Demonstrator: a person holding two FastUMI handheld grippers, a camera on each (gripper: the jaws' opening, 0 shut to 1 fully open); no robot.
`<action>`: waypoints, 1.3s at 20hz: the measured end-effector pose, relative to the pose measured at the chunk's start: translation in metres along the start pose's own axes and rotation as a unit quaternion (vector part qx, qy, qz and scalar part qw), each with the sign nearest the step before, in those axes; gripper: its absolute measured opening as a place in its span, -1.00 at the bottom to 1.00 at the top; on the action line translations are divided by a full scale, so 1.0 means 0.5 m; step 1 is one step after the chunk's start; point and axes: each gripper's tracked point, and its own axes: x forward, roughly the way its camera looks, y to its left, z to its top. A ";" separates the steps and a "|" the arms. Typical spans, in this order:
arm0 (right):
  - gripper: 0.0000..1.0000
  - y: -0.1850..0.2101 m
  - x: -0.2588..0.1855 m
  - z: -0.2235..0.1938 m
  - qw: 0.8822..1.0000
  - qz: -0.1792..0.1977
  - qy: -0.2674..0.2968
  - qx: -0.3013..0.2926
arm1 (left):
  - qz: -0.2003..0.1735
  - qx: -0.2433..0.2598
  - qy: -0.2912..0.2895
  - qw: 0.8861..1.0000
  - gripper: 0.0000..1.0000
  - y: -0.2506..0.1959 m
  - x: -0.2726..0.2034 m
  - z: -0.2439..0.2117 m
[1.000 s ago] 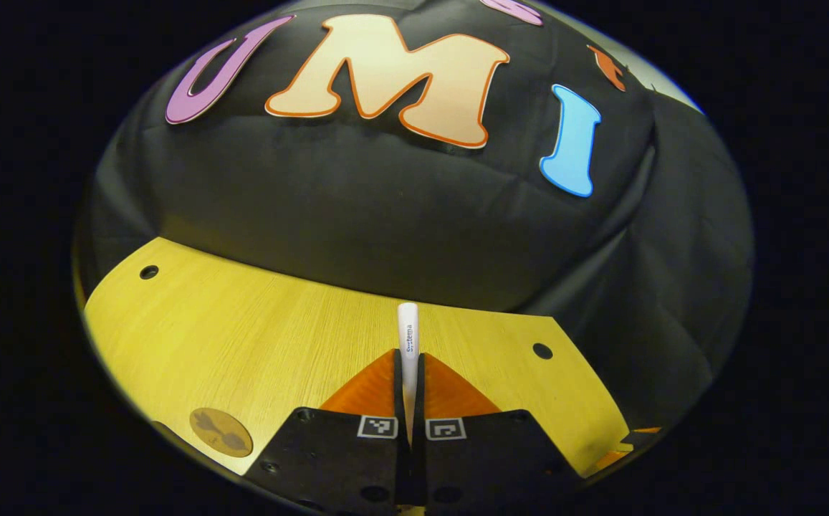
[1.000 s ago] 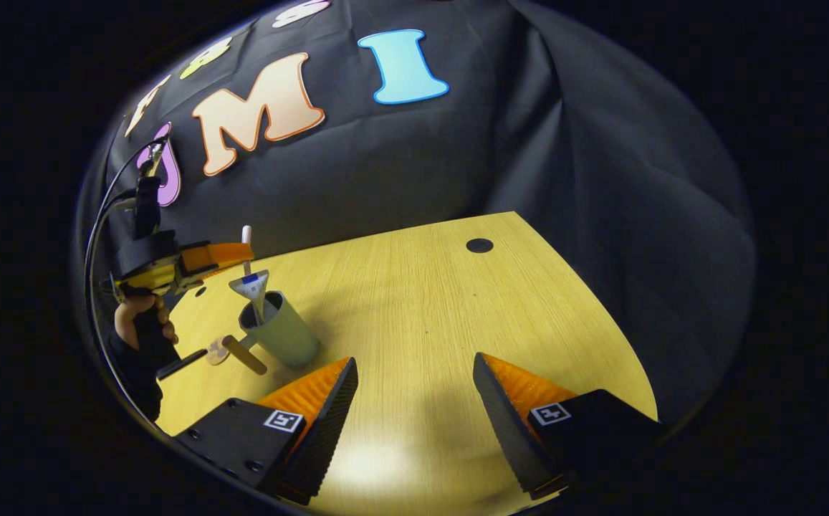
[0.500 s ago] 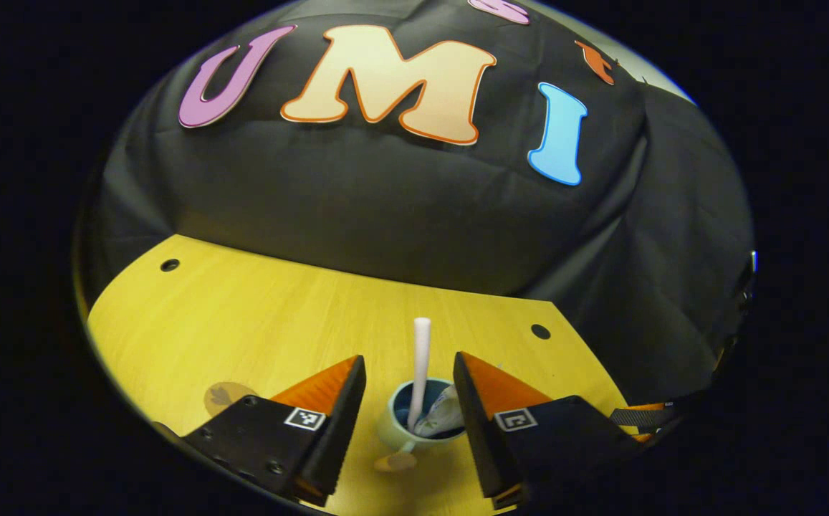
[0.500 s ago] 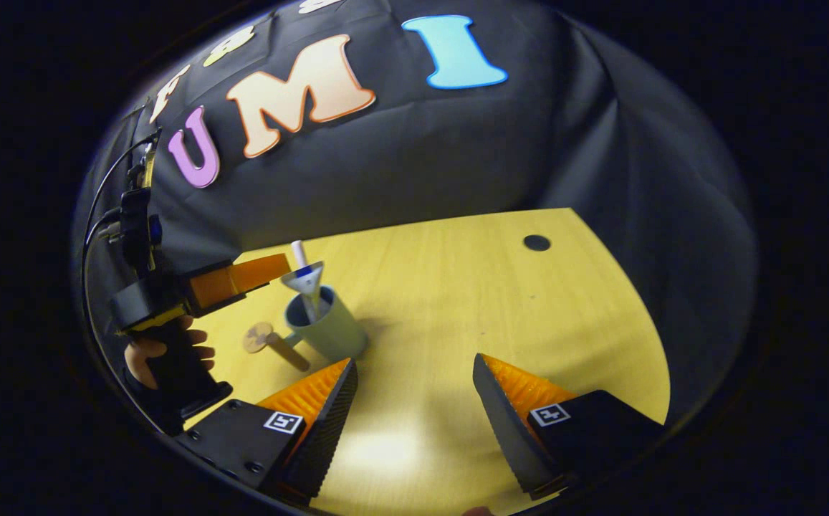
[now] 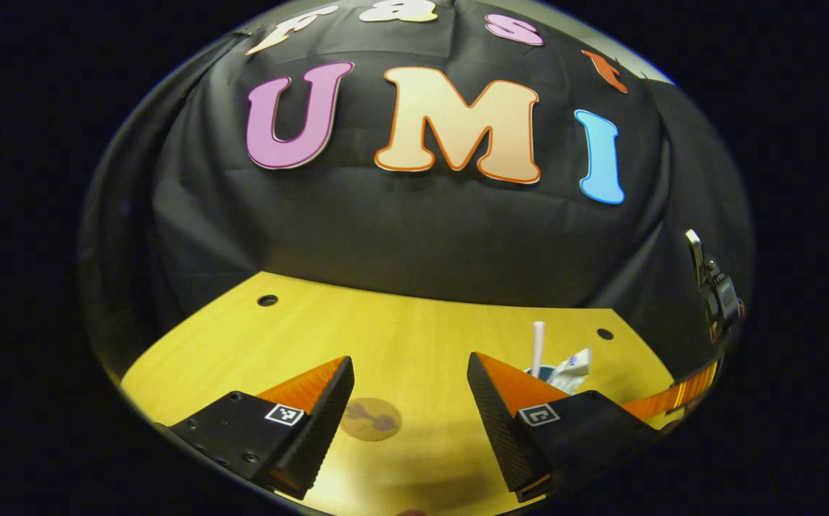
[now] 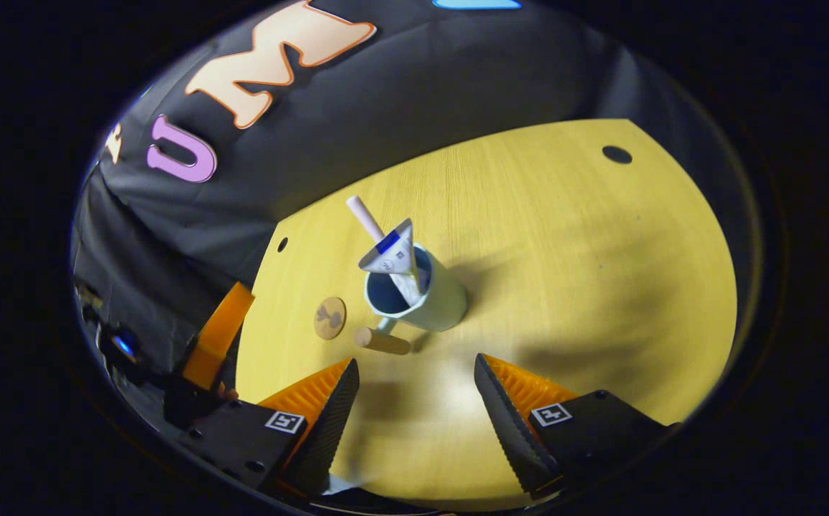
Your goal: Put the toothbrush and toothpaste on the desktop into the cup, then pick up the cup and place it on the coaster on the desktop.
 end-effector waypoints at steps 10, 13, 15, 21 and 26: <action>0.97 0.040 0.154 0.012 0.993 -0.071 0.025 0.094 | 0.001 0.013 0.037 0.999 0.84 0.235 -0.036 -0.052; 0.86 0.023 0.189 -0.005 0.989 -0.101 0.039 0.097 | 0.006 0.005 0.046 0.999 0.85 0.285 -0.035 -0.067; 0.87 0.014 0.207 -0.012 0.987 -0.117 0.043 0.101 | 0.010 0.001 0.051 0.999 0.85 0.316 -0.034 -0.077; 0.64 -0.020 0.216 -0.017 0.984 -0.140 0.047 0.097 | 0.018 0.002 0.053 0.998 0.85 0.365 -0.042 -0.082; -0.14 -0.045 0.184 -0.029 0.986 -0.151 0.065 0.033 | 0.011 0.002 0.055 0.998 0.85 0.362 -0.027 -0.079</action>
